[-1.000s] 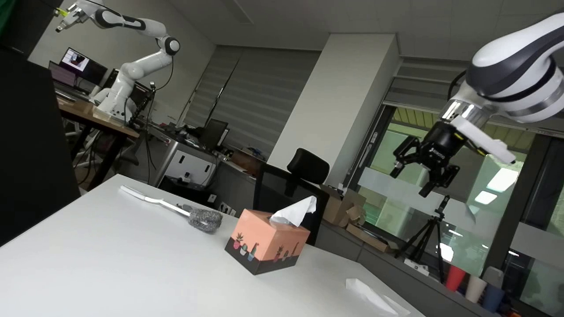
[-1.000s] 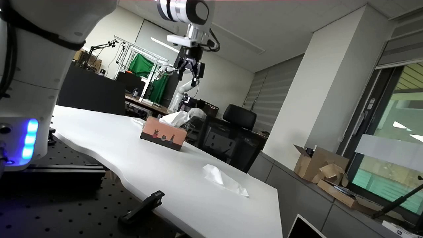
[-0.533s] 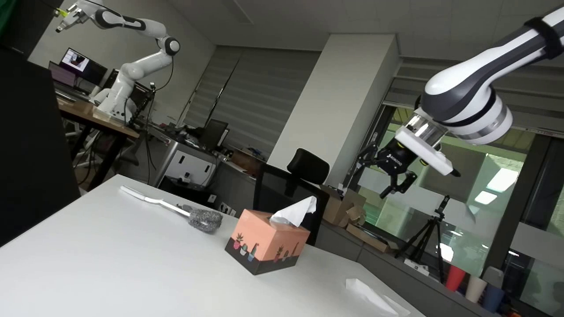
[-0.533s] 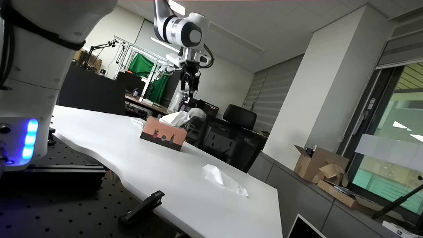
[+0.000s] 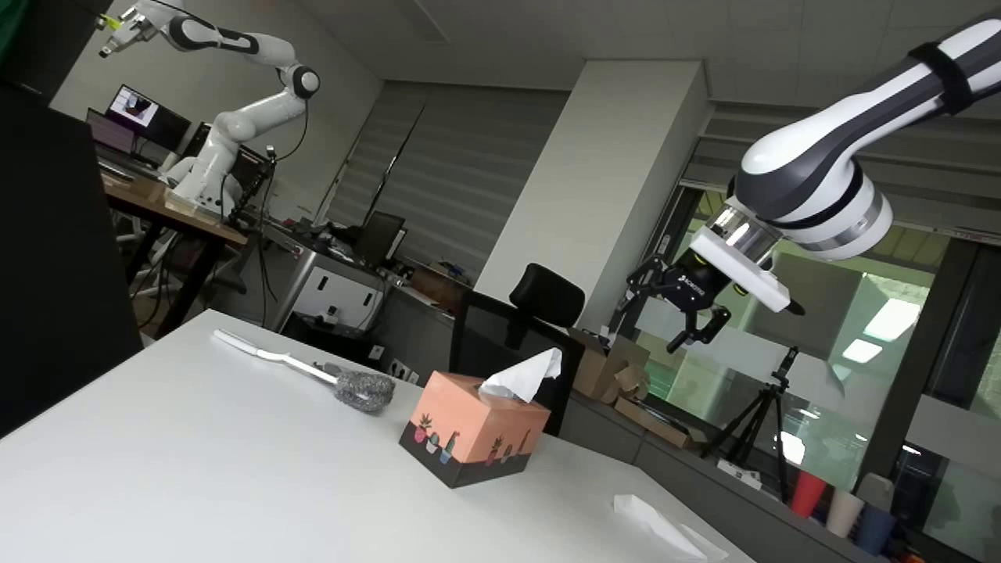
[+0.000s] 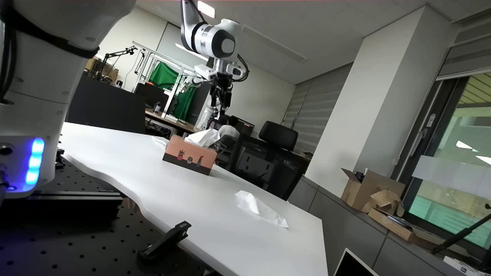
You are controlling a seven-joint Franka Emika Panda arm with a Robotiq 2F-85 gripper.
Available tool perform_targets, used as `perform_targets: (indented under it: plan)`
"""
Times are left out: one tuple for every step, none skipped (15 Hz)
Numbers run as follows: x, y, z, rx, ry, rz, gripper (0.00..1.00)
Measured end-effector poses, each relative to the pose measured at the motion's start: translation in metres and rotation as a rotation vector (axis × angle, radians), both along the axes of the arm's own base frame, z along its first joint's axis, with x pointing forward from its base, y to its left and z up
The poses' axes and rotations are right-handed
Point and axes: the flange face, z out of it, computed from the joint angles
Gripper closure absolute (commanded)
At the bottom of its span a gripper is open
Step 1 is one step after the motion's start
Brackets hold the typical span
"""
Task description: Take a tissue from the box and place it on the table
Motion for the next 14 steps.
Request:
perform_targets:
  plan:
    - [0.000,0.000,0.000,0.000,0.000,0.000,0.00]
    - [0.000,0.000,0.000,0.000,0.000,0.000,0.00]
    - [0.000,0.000,0.000,0.000,0.000,0.000,0.00]
    - [0.000,0.000,0.000,0.000,0.000,0.000,0.00]
    - [0.000,0.000,0.000,0.000,0.000,0.000,0.00]
    - [0.000,0.000,0.000,0.000,0.000,-0.001,0.00]
    - [0.000,0.000,0.000,0.000,0.000,0.000,0.00]
    - [0.000,0.000,0.000,0.000,0.000,0.000,0.00]
    - [0.000,0.000,0.000,-0.001,0.001,0.002,0.00]
    - [0.000,0.000,-0.001,-0.003,0.003,0.004,0.00]
    - [0.001,-0.002,-0.002,-0.009,0.000,0.005,0.00]
    - [0.004,-0.005,-0.004,-0.016,-0.012,0.004,0.00]
    - [0.008,-0.009,-0.005,-0.021,-0.027,0.002,0.00]
    - [0.015,-0.013,-0.008,-0.021,-0.043,-0.005,0.00]
